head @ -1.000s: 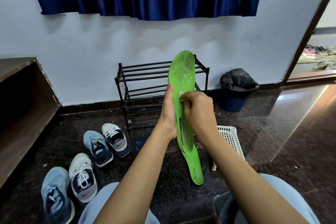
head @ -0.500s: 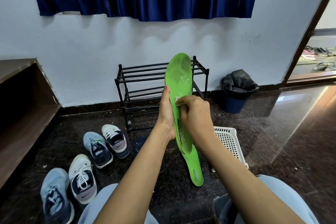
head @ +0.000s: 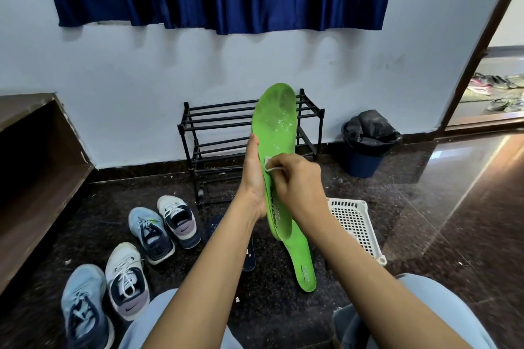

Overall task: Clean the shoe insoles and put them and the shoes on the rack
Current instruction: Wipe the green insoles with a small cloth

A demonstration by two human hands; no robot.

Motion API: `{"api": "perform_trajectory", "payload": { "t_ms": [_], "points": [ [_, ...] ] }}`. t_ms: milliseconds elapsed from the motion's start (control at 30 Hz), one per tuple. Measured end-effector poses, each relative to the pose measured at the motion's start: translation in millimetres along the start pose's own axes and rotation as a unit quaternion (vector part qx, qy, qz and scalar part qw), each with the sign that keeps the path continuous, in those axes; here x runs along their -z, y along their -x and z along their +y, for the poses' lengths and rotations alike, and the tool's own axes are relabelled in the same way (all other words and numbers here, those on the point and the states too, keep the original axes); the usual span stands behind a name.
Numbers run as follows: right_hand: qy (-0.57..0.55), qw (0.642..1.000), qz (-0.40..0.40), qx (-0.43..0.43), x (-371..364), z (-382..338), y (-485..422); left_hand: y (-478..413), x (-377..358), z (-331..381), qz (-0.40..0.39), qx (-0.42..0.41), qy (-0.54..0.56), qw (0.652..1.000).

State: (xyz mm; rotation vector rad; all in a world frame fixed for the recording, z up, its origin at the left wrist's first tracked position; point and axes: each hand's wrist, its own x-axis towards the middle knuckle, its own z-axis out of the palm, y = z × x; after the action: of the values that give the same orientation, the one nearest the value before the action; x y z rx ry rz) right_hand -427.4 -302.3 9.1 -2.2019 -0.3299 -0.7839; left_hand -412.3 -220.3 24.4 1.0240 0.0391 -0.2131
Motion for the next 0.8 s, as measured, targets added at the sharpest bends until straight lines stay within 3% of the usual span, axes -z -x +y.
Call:
{"api": "perform_trajectory", "payload": {
  "t_ms": [300,567,800],
  "points": [
    [-0.024,0.999,0.035,0.000,9,1,-14,2,-7,-8,-0.015,0.038,0.001,0.999],
    [-0.075,0.996,-0.021,-0.048,7,-6,-3,-2,0,-2,0.025,0.032,0.011,0.999],
    [-0.082,0.995,0.032,-0.051,10,-2,-12,2,-8,-8,0.001,0.050,-0.004,0.999]
  ]
}}
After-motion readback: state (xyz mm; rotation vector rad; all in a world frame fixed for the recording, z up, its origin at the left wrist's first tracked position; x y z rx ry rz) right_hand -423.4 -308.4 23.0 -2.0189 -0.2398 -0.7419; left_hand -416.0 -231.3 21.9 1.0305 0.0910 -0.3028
